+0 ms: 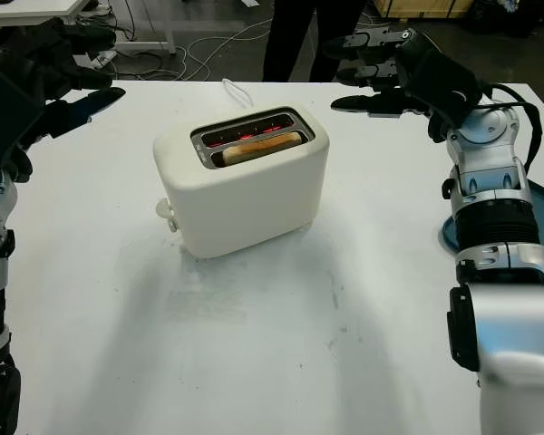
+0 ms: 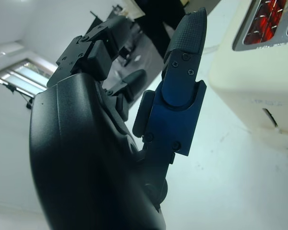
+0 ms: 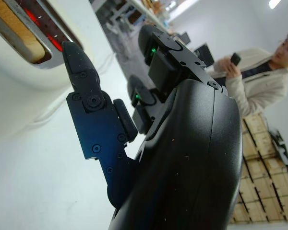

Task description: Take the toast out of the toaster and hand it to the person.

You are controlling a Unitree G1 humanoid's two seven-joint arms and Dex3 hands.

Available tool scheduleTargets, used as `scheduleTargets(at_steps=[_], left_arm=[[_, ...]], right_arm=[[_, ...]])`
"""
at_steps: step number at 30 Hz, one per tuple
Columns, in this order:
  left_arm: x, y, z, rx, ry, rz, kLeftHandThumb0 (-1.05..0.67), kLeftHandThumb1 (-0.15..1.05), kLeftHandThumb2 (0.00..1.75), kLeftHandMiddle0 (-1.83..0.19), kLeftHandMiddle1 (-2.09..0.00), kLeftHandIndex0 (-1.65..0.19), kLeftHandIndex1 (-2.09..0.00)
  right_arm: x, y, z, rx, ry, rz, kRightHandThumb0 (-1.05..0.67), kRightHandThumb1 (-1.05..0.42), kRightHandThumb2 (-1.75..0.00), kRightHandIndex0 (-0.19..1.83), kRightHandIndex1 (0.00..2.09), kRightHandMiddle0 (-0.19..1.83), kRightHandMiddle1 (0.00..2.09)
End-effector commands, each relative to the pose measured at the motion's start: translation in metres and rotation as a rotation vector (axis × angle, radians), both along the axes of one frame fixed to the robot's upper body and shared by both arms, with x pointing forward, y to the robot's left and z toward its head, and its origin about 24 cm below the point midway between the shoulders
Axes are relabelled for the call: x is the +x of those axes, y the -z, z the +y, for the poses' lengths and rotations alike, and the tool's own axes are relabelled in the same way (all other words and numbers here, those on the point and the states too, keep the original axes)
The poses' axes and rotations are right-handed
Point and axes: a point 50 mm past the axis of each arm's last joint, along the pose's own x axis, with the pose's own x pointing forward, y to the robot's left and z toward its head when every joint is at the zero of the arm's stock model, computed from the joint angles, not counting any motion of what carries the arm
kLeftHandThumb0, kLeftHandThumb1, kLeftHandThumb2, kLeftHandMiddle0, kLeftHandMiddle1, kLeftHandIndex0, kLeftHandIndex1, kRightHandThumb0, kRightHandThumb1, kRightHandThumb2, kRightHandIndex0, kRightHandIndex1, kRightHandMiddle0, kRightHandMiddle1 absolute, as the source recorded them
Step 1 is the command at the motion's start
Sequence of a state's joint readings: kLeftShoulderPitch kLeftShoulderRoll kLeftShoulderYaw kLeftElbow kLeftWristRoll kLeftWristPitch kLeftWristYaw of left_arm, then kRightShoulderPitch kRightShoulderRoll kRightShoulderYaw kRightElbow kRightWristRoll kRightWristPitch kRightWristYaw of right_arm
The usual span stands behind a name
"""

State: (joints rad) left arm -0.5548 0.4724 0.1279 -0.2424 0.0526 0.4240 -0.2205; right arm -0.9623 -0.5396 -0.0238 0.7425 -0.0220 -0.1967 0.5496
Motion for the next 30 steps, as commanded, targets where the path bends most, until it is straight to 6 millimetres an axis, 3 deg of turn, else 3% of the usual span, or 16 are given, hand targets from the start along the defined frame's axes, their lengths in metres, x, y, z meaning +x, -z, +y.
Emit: scheduleTargets(at_steps=[1,30], left_arm=[[-0.0022,0.0026,0.0032,0.008,-0.015,0.012,-0.62,0.92,0.01,-0.26,-0.89,-0.37,-0.52],[-0.0043,0.0048,0.0049,0.013,-0.022,0.008,-0.6,0.92,0.02,-0.31,-0.82,-0.45,-0.39]], right_arm=[[-0.0001,-0.0042,0.001,-0.002,0.0,-0.017,-0.45,-0.73,0.0,0.67,0.07,0.68,0.01],[0.0003,-0.0015,0.0013,0.01,-0.001,0.006,-0.44,-0.73,0.0,0.65,0.08,0.67,0.01]])
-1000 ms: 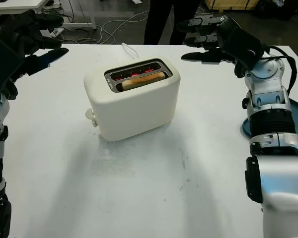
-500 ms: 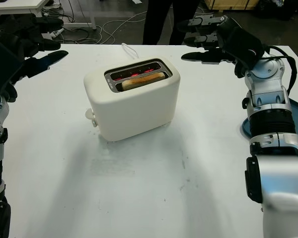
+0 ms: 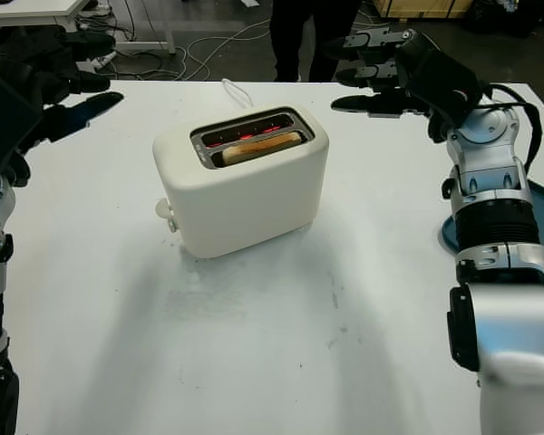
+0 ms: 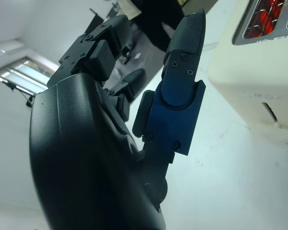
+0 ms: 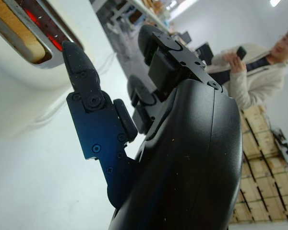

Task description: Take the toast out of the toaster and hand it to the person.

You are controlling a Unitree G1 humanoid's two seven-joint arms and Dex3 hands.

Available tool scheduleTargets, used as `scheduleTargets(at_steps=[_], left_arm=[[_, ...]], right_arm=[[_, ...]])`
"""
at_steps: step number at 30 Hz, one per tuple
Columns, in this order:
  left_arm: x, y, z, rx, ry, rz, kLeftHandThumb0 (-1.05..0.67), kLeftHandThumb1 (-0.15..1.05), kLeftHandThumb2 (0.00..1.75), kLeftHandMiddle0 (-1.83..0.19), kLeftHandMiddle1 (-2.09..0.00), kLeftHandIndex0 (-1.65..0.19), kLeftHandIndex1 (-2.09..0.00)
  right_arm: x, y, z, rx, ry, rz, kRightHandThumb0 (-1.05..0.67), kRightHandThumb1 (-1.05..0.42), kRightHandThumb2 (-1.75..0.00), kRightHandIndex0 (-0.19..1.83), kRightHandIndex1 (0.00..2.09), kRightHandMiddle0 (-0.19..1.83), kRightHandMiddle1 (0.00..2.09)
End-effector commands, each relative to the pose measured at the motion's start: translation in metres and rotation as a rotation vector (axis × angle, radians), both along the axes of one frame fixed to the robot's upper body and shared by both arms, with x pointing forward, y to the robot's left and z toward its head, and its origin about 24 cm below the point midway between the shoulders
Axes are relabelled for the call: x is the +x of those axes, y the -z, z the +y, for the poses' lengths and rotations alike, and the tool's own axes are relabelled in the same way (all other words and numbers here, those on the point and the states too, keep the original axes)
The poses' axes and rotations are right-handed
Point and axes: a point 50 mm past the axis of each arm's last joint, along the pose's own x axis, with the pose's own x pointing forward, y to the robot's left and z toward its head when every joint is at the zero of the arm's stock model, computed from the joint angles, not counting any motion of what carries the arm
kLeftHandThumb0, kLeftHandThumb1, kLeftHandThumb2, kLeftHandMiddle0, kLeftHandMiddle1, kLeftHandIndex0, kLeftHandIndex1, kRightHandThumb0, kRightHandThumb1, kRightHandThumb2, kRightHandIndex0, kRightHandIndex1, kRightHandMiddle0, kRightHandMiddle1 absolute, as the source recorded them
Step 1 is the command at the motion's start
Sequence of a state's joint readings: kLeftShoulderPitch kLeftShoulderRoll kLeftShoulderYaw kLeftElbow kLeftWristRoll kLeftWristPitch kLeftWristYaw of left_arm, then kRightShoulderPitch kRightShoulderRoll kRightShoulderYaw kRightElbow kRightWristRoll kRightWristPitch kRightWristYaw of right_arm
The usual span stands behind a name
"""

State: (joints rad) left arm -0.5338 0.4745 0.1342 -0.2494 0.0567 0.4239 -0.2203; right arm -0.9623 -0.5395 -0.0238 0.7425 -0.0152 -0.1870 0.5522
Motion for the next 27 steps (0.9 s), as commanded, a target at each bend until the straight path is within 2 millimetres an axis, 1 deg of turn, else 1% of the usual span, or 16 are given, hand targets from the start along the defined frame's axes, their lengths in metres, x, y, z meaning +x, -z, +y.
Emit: scheduleTargets(at_steps=[1,4,9,14,27], left_arm=[[-0.0024,0.0006,0.0019,0.013,-0.008,-0.003,-0.6,0.92,0.03,-0.31,-0.82,-0.45,-0.39],[-0.0024,0.0002,0.0019,0.018,-0.01,-0.003,-0.61,0.92,0.03,-0.31,-0.82,-0.46,-0.38],[-0.0023,0.0003,0.0015,-0.001,-0.007,-0.001,-0.6,0.92,0.02,-0.31,-0.82,-0.47,-0.36],[-0.0021,0.0006,0.0012,-0.002,-0.005,0.001,-0.59,0.92,0.01,-0.3,-0.84,-0.47,-0.36],[-0.0022,0.0007,0.0012,-0.004,-0.006,0.001,-0.6,0.92,0.01,-0.3,-0.85,-0.48,-0.34]], right_arm=[[-0.0002,-0.0022,0.0015,-0.002,0.0,-0.007,-0.44,-0.73,0.0,0.65,0.08,0.68,0.01],[-0.0003,-0.0026,0.0013,-0.007,0.005,-0.007,-0.46,-0.73,0.0,0.65,0.08,0.68,0.01],[-0.0007,-0.0029,0.0009,-0.01,-0.002,-0.008,-0.43,-0.73,0.0,0.64,0.07,0.67,0.0],[-0.0007,-0.0027,0.0009,-0.006,-0.001,-0.003,-0.45,-0.73,0.0,0.64,0.07,0.66,0.0],[-0.0005,-0.0028,0.002,-0.004,-0.002,-0.001,-0.42,-0.73,0.0,0.64,0.07,0.67,0.0]])
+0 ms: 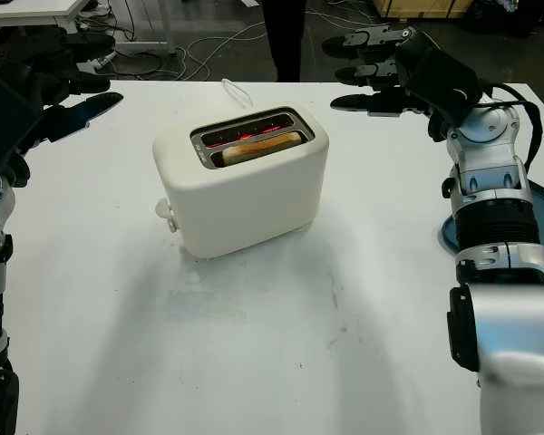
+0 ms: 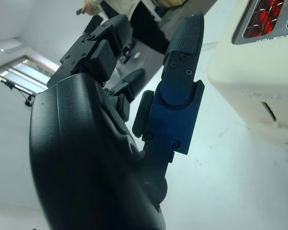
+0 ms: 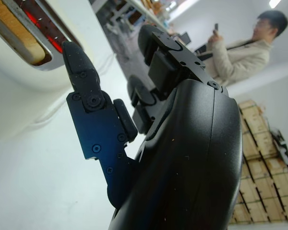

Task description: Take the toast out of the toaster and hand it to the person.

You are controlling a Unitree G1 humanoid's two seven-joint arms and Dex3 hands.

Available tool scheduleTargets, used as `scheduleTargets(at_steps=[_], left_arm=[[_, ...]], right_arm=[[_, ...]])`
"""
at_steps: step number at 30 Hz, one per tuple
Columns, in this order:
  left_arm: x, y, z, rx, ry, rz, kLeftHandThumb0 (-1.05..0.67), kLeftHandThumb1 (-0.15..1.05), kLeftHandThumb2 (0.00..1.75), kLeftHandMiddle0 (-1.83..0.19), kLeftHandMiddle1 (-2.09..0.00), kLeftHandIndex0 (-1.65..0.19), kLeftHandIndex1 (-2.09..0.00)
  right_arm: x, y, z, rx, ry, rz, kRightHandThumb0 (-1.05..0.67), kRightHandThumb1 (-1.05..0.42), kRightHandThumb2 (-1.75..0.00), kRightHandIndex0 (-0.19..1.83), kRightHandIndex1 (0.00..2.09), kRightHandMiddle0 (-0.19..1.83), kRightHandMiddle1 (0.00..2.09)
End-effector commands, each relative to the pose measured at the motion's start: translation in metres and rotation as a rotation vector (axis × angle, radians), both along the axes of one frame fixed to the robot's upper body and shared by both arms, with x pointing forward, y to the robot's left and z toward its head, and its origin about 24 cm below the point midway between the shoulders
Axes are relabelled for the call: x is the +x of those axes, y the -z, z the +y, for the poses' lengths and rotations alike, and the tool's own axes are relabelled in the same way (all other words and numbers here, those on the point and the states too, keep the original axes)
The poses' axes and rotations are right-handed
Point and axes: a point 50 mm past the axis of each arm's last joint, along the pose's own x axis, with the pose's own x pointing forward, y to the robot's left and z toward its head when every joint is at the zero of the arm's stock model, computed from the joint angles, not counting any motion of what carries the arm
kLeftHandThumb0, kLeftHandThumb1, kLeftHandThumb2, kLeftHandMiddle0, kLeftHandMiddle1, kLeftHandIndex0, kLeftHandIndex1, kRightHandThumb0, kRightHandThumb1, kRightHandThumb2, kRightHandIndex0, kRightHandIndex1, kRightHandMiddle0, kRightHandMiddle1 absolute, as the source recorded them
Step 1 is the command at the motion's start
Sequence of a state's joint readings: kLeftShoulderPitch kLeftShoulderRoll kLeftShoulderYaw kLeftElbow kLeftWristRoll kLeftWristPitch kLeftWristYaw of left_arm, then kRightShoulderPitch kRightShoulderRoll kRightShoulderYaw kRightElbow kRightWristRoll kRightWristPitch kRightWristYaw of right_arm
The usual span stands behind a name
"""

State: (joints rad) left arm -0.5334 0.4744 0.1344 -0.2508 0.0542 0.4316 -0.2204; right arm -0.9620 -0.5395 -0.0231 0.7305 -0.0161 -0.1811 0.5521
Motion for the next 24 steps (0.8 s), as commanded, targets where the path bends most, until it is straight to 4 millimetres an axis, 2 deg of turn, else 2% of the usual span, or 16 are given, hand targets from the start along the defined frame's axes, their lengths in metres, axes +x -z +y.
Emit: scheduleTargets(at_steps=[1,24], left_arm=[[-0.0023,0.0001,0.001,0.003,-0.006,-0.006,-0.6,0.92,0.01,-0.3,-0.85,-0.49,-0.33],[-0.0011,-0.0002,-0.0009,-0.007,-0.001,0.0,-0.6,0.92,0.01,-0.29,-0.85,-0.5,-0.3]], right_arm=[[0.0,-0.001,0.0011,0.0,0.001,0.004,-0.41,-0.73,0.0,0.64,0.07,0.67,0.0],[0.0011,-0.0001,0.0035,0.016,-0.005,0.018,-0.5,-0.72,0.0,0.64,0.08,0.68,0.01]])
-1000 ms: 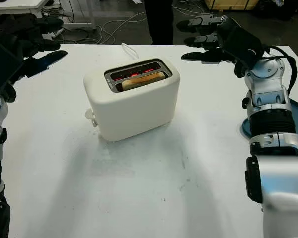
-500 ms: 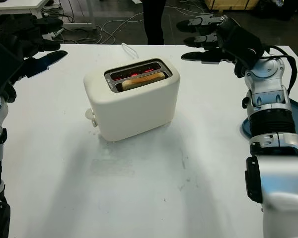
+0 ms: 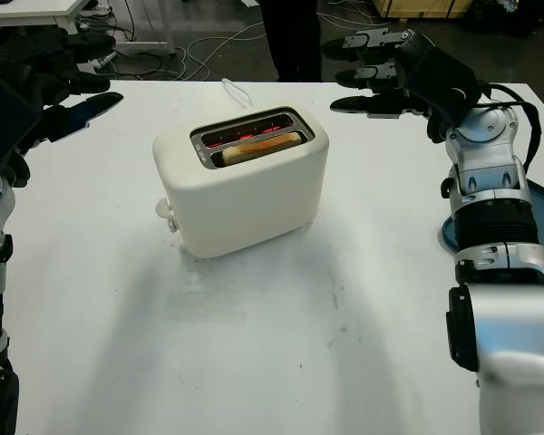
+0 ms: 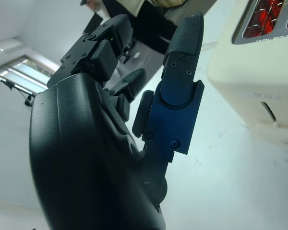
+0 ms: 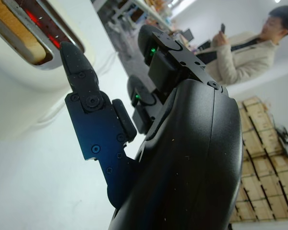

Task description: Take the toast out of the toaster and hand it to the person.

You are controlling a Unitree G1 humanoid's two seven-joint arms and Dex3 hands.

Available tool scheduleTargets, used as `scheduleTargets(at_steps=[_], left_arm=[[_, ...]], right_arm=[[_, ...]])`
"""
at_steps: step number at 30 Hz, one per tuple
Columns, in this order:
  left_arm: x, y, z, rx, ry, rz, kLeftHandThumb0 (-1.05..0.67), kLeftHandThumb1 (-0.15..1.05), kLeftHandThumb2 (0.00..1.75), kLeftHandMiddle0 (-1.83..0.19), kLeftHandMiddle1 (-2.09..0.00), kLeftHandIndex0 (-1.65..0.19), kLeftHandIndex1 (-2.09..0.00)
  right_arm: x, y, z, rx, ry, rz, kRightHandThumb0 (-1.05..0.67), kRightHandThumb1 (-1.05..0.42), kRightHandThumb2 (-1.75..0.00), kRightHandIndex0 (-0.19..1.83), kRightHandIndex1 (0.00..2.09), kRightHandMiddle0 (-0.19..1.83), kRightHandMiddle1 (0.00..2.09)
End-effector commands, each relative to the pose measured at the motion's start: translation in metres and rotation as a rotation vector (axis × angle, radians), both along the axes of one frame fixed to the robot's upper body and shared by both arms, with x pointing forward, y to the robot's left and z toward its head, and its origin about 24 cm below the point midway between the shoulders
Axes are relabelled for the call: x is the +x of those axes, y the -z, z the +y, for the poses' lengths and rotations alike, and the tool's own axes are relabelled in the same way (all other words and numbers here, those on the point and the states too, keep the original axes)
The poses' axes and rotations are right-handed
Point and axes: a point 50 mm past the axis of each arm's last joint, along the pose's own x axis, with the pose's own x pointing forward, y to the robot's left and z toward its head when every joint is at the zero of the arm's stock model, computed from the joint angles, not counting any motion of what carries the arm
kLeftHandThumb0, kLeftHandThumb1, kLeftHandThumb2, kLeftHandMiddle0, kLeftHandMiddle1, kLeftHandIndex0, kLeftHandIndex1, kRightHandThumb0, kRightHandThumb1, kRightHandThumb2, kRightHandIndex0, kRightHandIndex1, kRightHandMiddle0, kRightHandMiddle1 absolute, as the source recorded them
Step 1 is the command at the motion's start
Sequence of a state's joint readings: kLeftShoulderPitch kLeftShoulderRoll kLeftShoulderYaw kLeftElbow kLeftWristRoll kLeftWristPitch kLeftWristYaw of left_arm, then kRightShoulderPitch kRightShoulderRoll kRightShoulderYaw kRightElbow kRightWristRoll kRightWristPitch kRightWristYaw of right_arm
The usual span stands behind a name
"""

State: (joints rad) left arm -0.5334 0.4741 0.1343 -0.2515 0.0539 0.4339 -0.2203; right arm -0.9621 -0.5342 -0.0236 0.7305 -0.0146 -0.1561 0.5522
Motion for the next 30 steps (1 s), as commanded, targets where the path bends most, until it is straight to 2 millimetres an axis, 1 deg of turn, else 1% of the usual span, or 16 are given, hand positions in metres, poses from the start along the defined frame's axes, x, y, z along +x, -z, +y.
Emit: scheduleTargets(at_steps=[1,8,13,17,24,30], left_arm=[[-0.001,-0.0004,-0.0009,-0.005,-0.001,-0.002,-0.6,0.92,0.0,-0.29,-0.85,-0.5,-0.3],[-0.0014,-0.0013,0.0,0.0,0.003,-0.002,-0.58,0.92,0.01,-0.29,-0.84,-0.5,-0.29],[-0.0014,-0.0023,-0.0005,-0.007,0.003,-0.002,-0.59,0.92,0.01,-0.28,-0.84,-0.5,-0.28],[-0.0009,-0.0028,-0.0003,-0.003,0.004,-0.004,-0.59,0.92,0.01,-0.28,-0.84,-0.5,-0.28],[-0.0011,-0.0023,-0.0004,0.005,0.0,-0.004,-0.59,0.92,0.01,-0.28,-0.84,-0.5,-0.27],[-0.0013,-0.0021,-0.0004,-0.002,0.002,-0.002,-0.6,0.92,0.01,-0.28,-0.84,-0.51,-0.27]], right_arm=[[-0.0001,-0.0027,0.0028,0.004,-0.01,-0.005,-0.5,-0.72,0.0,0.64,0.08,0.68,0.01],[-0.0001,-0.0028,0.0024,0.015,-0.018,-0.007,-0.51,-0.72,0.0,0.64,0.08,0.68,0.0],[-0.0002,-0.0037,0.003,0.003,-0.014,-0.01,-0.47,-0.72,0.0,0.64,0.09,0.67,0.0],[-0.0009,-0.0046,0.0028,-0.016,-0.014,-0.019,-0.49,-0.73,0.0,0.64,0.09,0.67,0.0],[-0.0009,-0.0033,0.0045,0.004,-0.023,-0.01,-0.48,-0.72,0.0,0.63,0.09,0.66,0.0],[0.0001,-0.0022,0.0055,0.025,-0.032,0.0,-0.51,-0.71,0.0,0.64,0.1,0.68,0.01]])
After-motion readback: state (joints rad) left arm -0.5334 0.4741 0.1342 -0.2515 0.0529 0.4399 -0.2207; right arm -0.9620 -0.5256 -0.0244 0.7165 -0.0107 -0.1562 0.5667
